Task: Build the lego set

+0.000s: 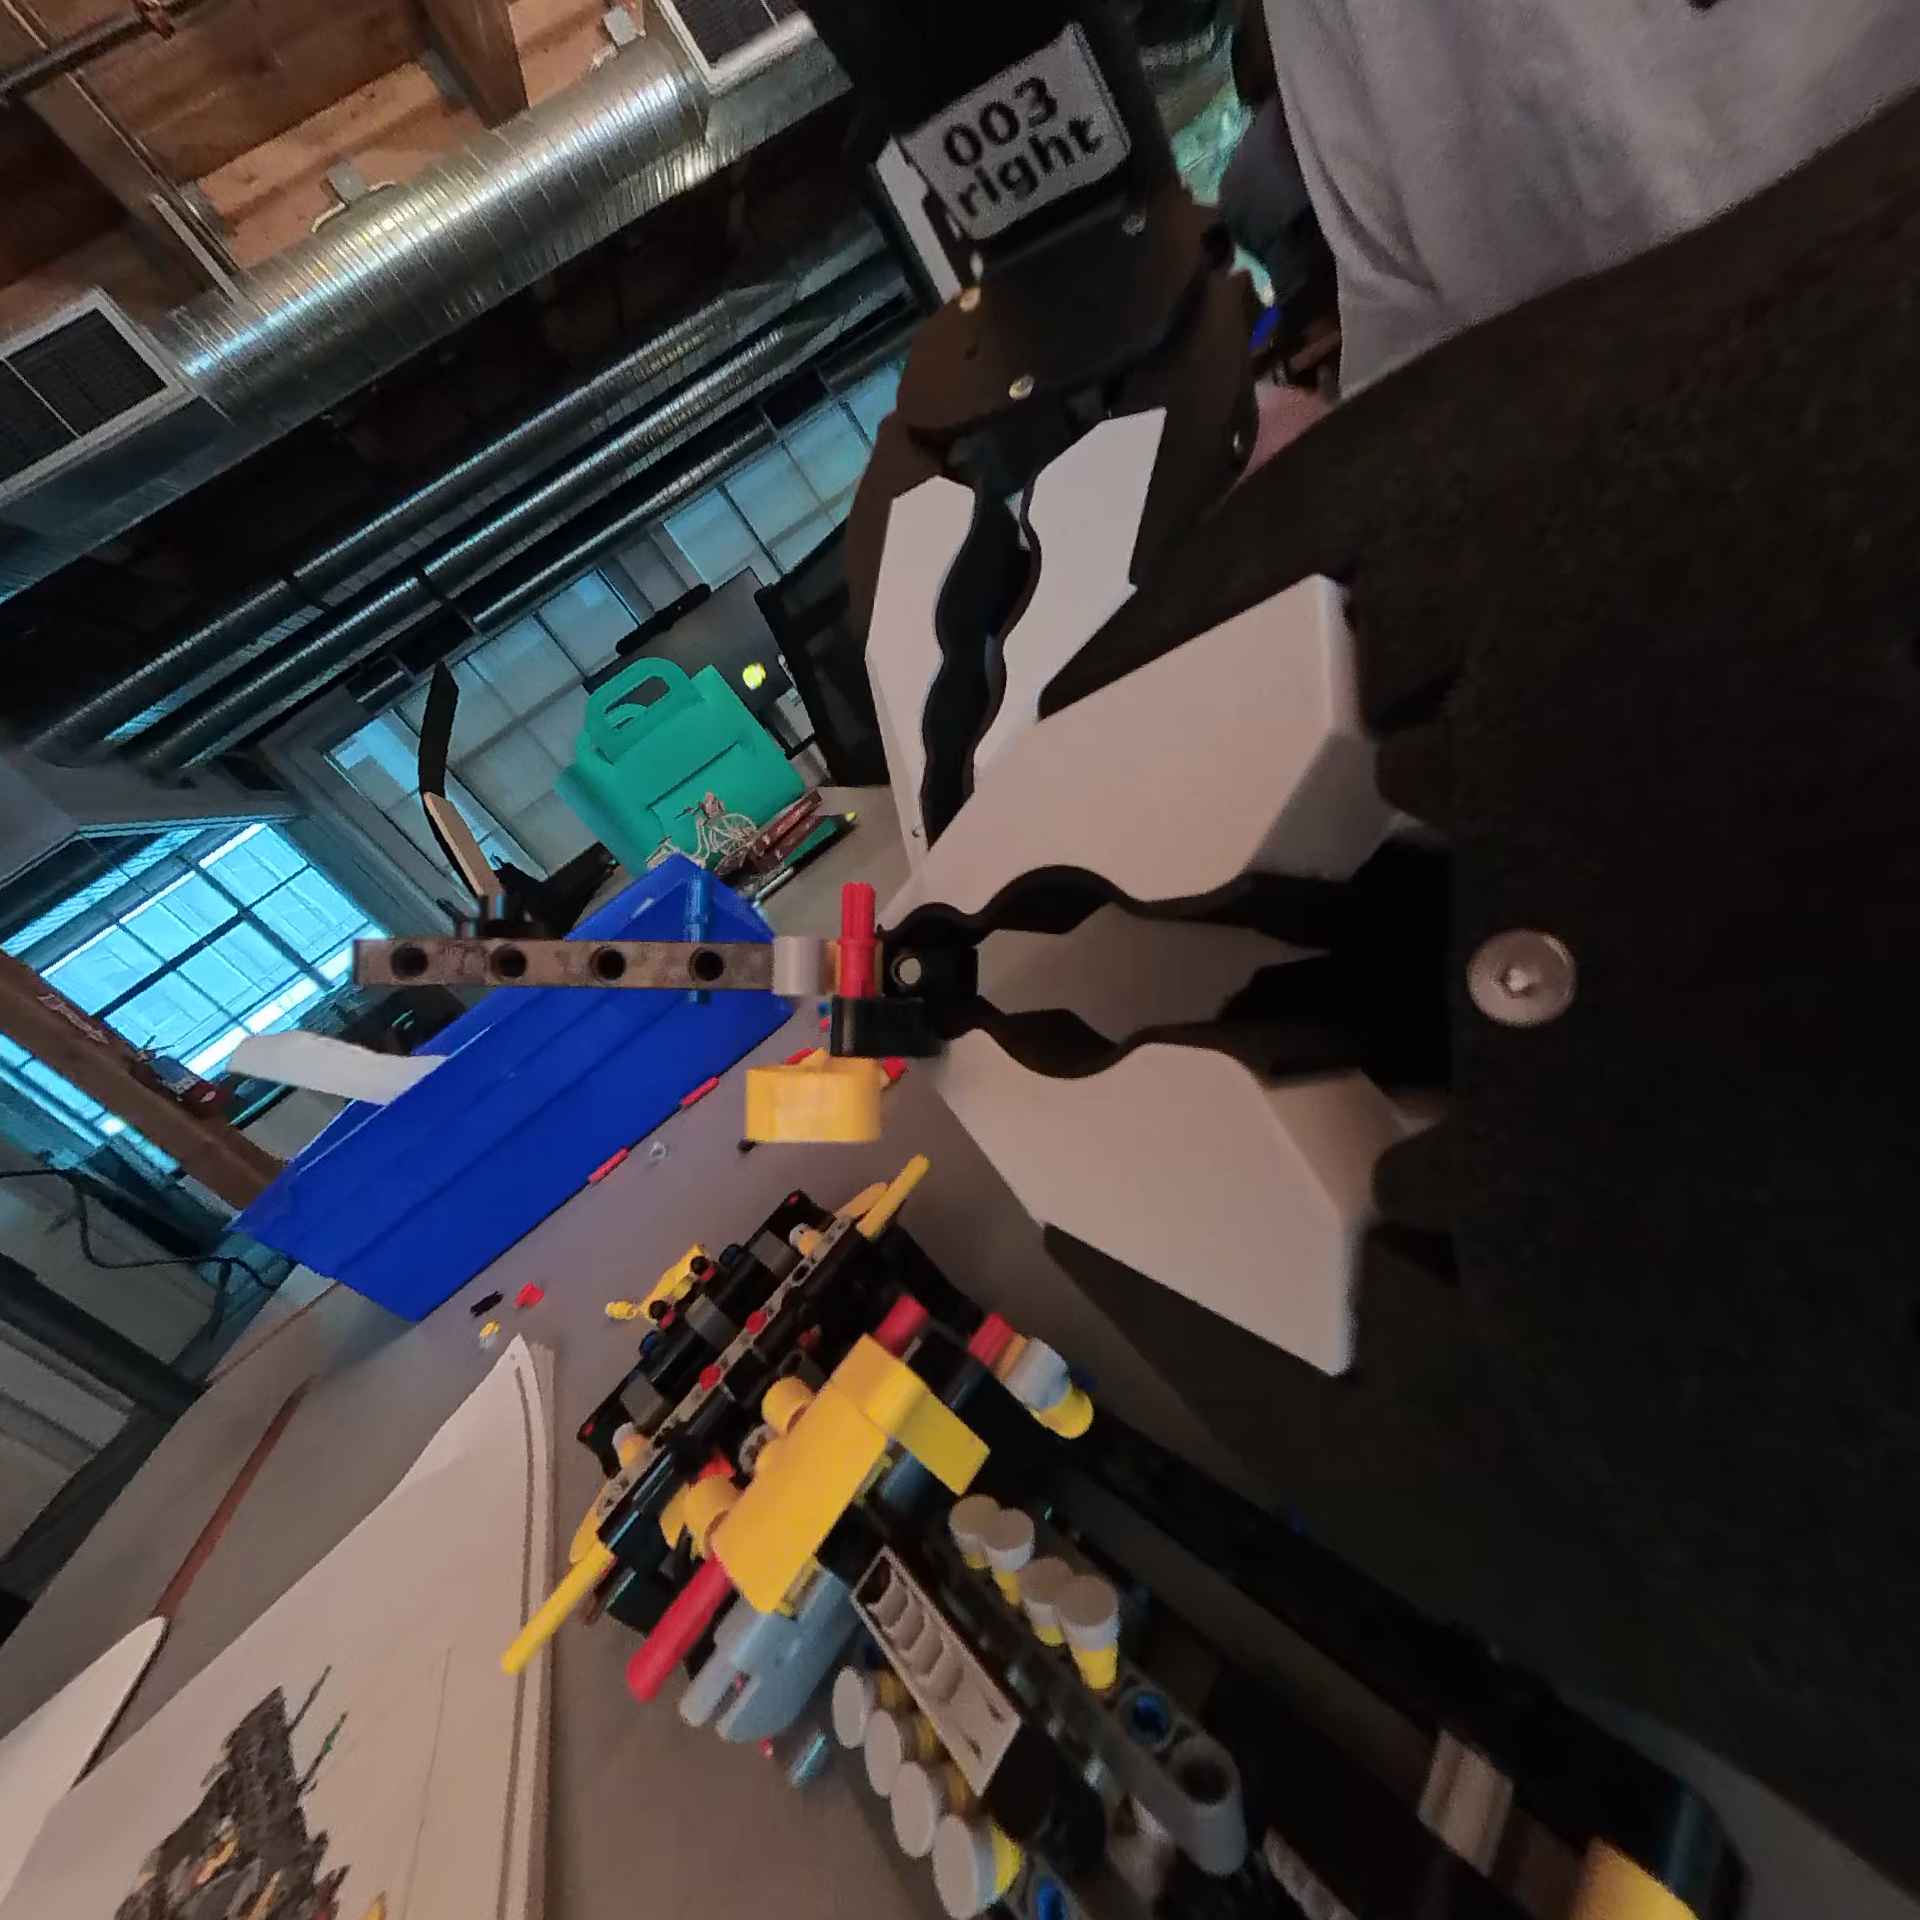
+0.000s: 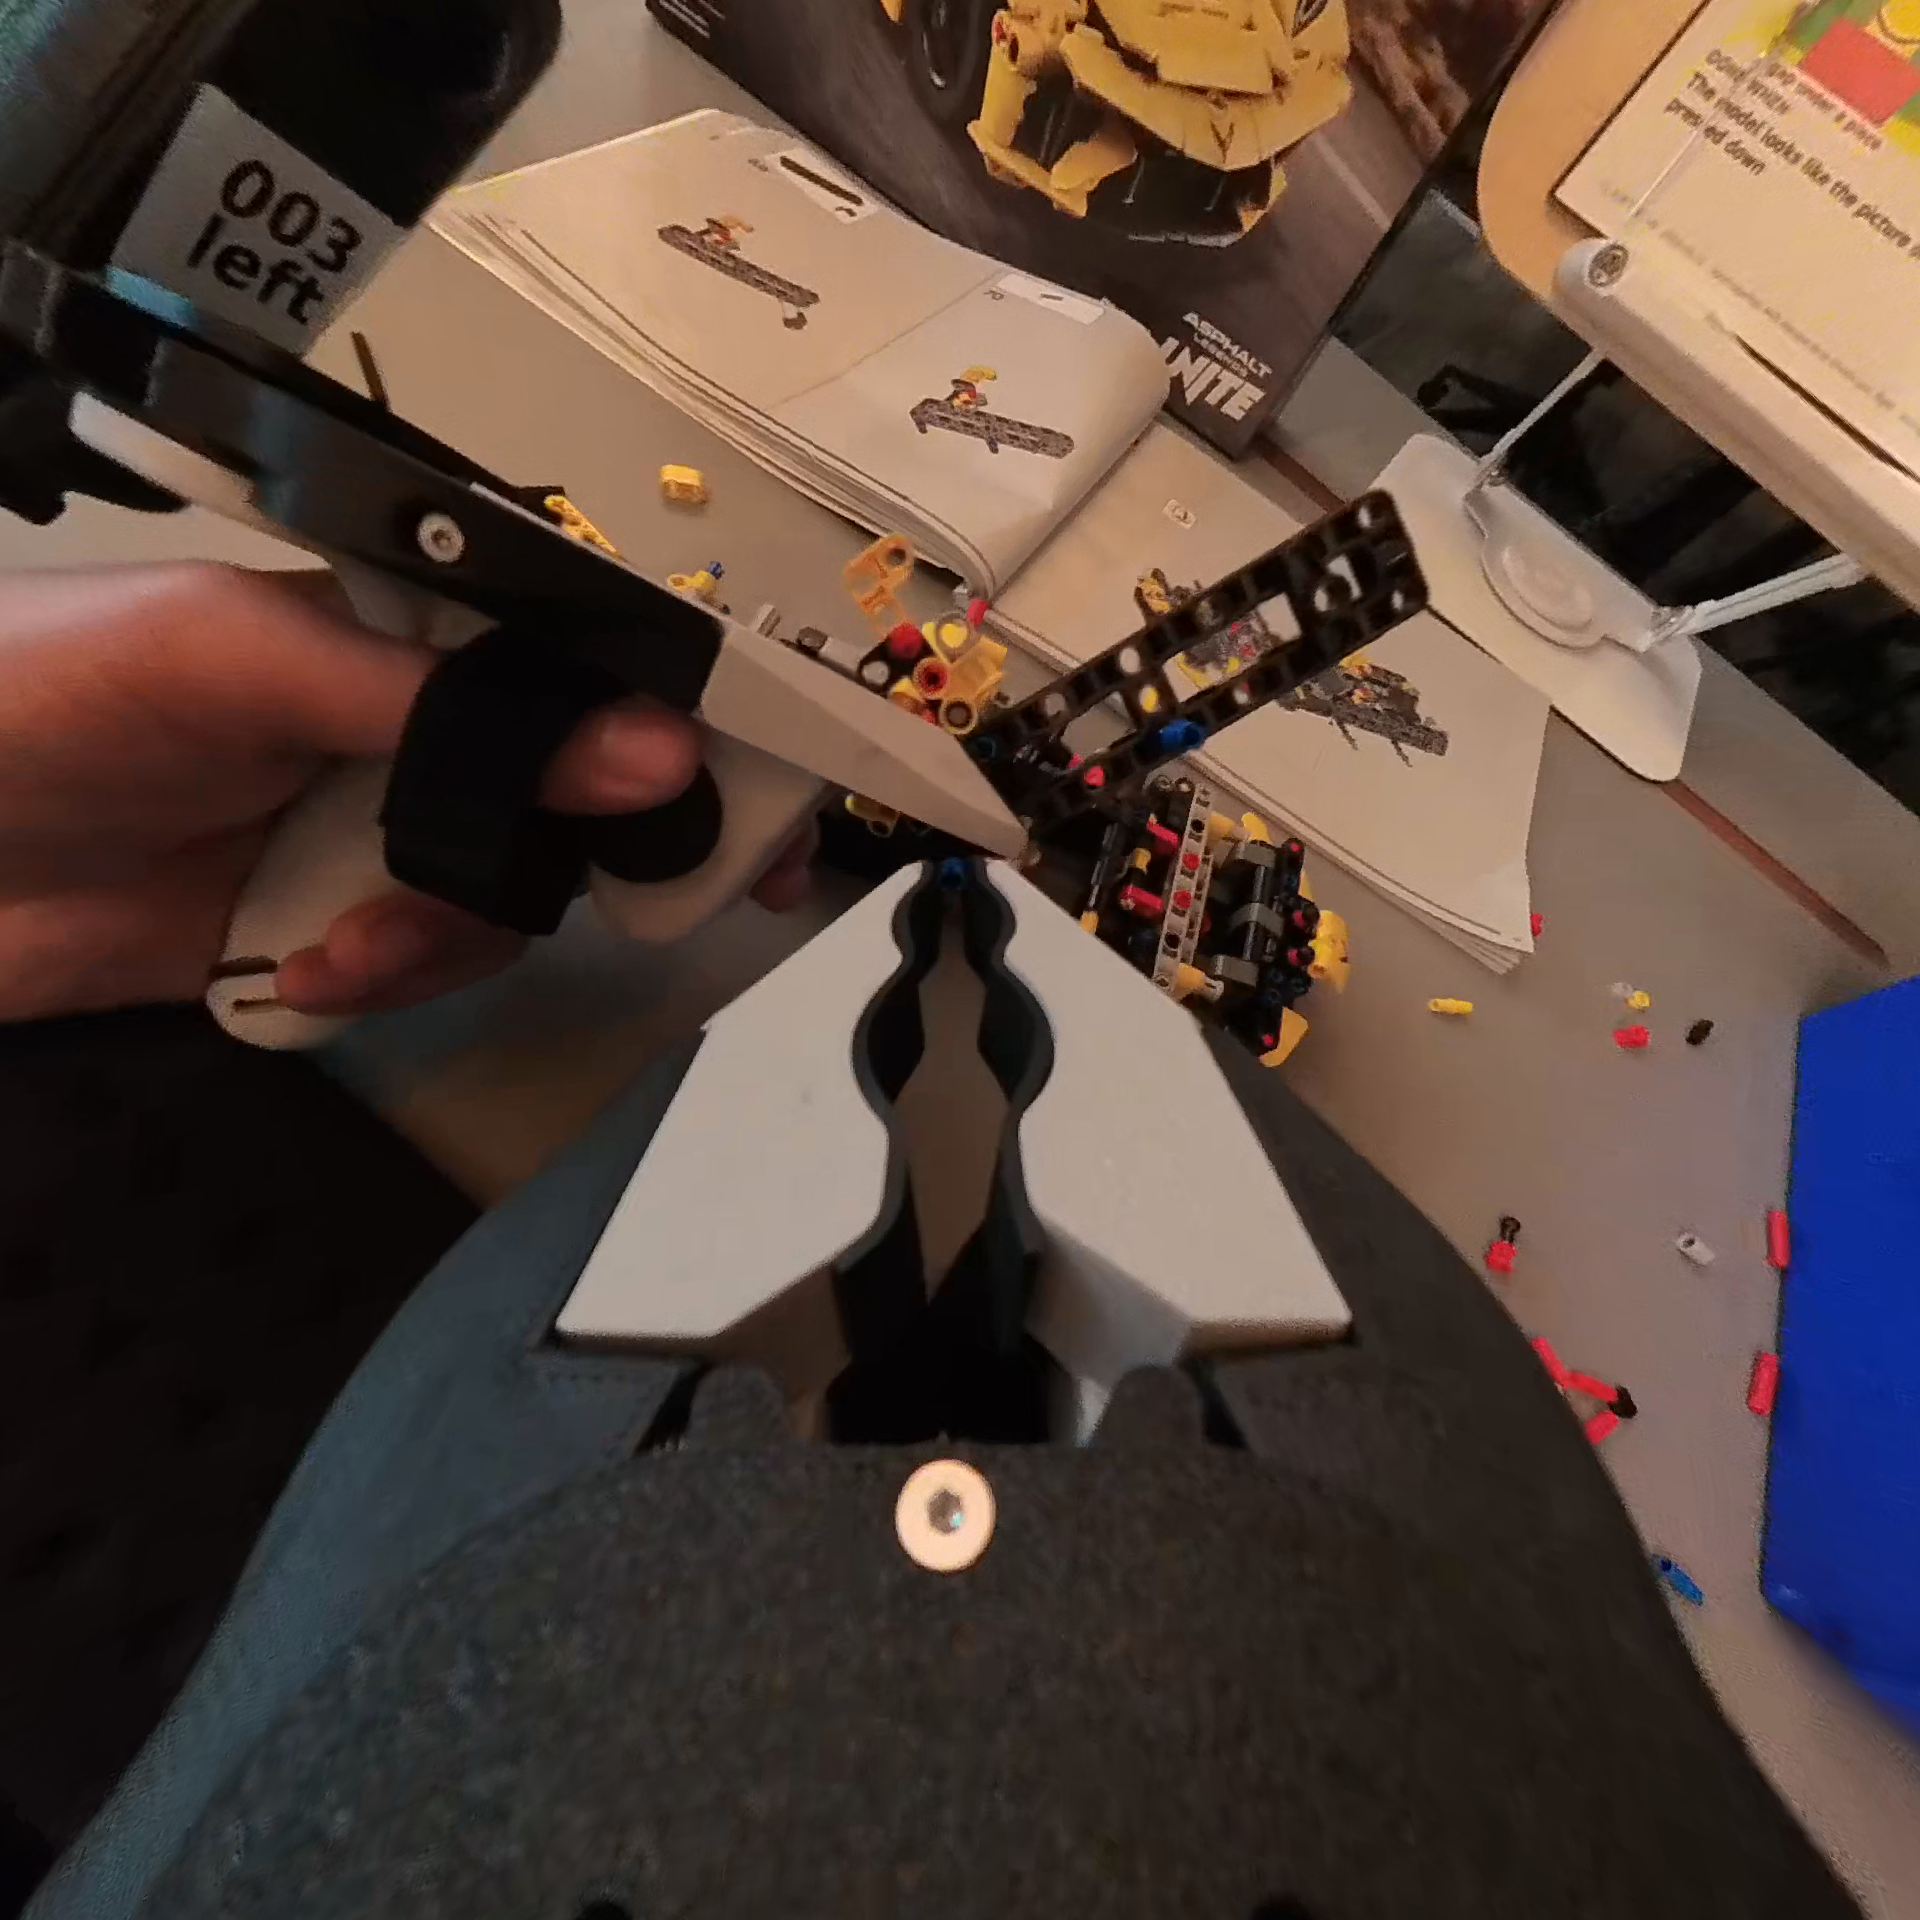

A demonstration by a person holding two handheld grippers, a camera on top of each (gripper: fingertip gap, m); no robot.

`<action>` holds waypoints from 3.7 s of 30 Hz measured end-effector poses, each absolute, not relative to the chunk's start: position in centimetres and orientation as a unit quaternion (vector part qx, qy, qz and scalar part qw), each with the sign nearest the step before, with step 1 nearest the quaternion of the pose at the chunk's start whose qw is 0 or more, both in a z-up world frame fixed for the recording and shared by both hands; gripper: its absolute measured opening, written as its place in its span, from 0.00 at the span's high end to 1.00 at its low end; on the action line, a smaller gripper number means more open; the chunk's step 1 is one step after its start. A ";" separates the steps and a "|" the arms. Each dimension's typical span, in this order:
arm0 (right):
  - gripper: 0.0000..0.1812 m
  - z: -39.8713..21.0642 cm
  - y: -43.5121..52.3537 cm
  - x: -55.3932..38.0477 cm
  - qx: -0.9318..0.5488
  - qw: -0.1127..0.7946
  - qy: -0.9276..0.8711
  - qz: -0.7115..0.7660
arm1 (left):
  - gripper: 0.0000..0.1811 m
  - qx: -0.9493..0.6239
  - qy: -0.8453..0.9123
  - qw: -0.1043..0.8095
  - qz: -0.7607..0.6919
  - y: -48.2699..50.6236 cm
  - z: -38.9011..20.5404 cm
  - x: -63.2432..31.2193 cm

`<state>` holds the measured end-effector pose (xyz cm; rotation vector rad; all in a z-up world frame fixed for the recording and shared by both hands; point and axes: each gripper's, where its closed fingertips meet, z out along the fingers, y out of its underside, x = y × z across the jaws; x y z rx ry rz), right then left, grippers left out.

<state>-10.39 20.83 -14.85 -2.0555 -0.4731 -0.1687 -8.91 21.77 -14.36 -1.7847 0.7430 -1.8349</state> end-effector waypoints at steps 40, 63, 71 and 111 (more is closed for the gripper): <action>0.98 -14.7 21.5 -10.1 -0.816 0.562 -0.051 0.121 | 0.96 -0.662 0.259 0.274 -0.648 22.3 -14.4 -8.7; 0.98 -15.4 21.0 -10.0 -0.805 0.577 -0.141 0.011 | 0.96 -0.652 0.323 0.276 -0.628 21.3 -14.7 -8.4; 0.97 -14.0 20.7 -10.3 -0.797 0.590 -0.103 0.076 | 0.96 -0.615 0.289 0.263 -0.684 21.4 -13.1 -8.7; 0.87 -9.5 17.7 -12.4 -0.656 0.593 -0.114 0.453 | 0.96 -0.471 0.309 0.216 -0.797 17.5 -8.1 -10.0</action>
